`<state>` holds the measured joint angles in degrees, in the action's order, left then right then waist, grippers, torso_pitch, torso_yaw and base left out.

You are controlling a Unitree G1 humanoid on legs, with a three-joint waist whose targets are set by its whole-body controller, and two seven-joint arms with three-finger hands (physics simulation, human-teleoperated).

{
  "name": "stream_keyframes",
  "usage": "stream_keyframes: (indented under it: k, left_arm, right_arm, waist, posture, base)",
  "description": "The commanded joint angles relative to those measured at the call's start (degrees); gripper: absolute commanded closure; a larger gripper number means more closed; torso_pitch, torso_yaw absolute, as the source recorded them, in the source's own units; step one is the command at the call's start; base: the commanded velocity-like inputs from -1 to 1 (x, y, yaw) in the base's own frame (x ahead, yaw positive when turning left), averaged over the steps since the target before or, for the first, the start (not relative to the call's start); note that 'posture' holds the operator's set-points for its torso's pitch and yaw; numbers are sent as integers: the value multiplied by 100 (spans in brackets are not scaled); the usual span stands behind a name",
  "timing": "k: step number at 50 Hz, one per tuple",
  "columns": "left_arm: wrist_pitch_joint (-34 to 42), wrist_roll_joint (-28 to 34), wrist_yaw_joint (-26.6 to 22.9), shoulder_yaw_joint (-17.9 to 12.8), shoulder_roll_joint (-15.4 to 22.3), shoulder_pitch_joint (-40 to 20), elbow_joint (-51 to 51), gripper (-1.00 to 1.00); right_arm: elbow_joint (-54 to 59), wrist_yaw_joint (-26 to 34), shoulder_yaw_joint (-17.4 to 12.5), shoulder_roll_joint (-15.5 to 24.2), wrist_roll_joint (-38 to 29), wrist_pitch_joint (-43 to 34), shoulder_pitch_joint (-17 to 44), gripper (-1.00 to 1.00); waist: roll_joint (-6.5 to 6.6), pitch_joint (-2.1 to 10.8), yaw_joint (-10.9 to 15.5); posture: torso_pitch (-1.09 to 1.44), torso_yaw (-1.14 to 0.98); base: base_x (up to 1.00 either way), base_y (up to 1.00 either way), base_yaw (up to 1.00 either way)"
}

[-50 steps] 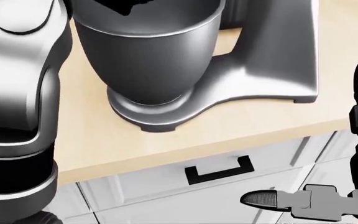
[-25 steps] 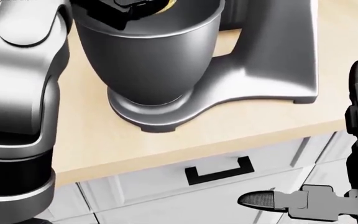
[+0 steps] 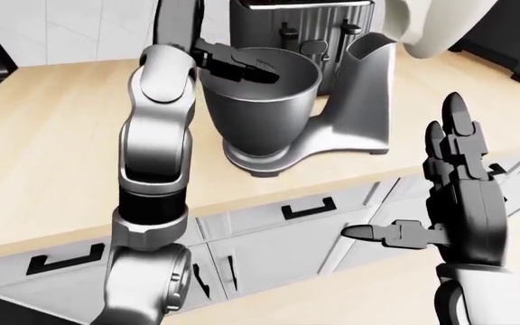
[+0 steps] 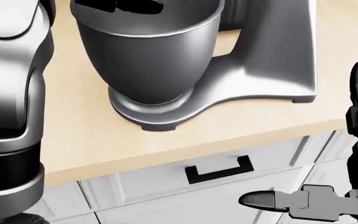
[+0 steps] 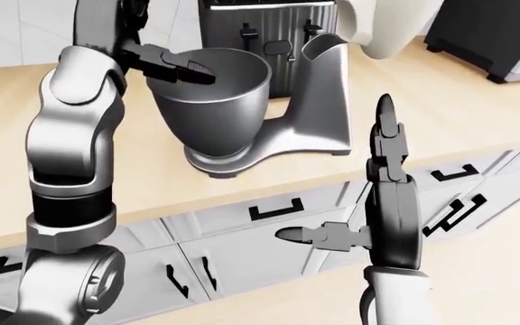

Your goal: Place the cake in the stand mixer bowl.

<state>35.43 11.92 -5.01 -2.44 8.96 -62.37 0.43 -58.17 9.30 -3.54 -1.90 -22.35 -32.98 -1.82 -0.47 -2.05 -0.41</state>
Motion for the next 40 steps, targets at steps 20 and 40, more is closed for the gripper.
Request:
stream_keyframes:
  k: [20,40]
  left_arm:
    - [-121,-284,-7,-452,715,-339,-64,-100]
    - [-94,-570,46,-595,1177,-60,-253,-100]
  right_arm:
    - [-183,-127,125,94,37,65,92,-100]
    - [-183,-245,175,222,150,-40,108,-100]
  waist:
    - [2,124,10]
    - [43,129,0]
  posture:
    - [0,0]
    - [0,0]
  base:
    - [0,0,0]
    - [0,0,0]
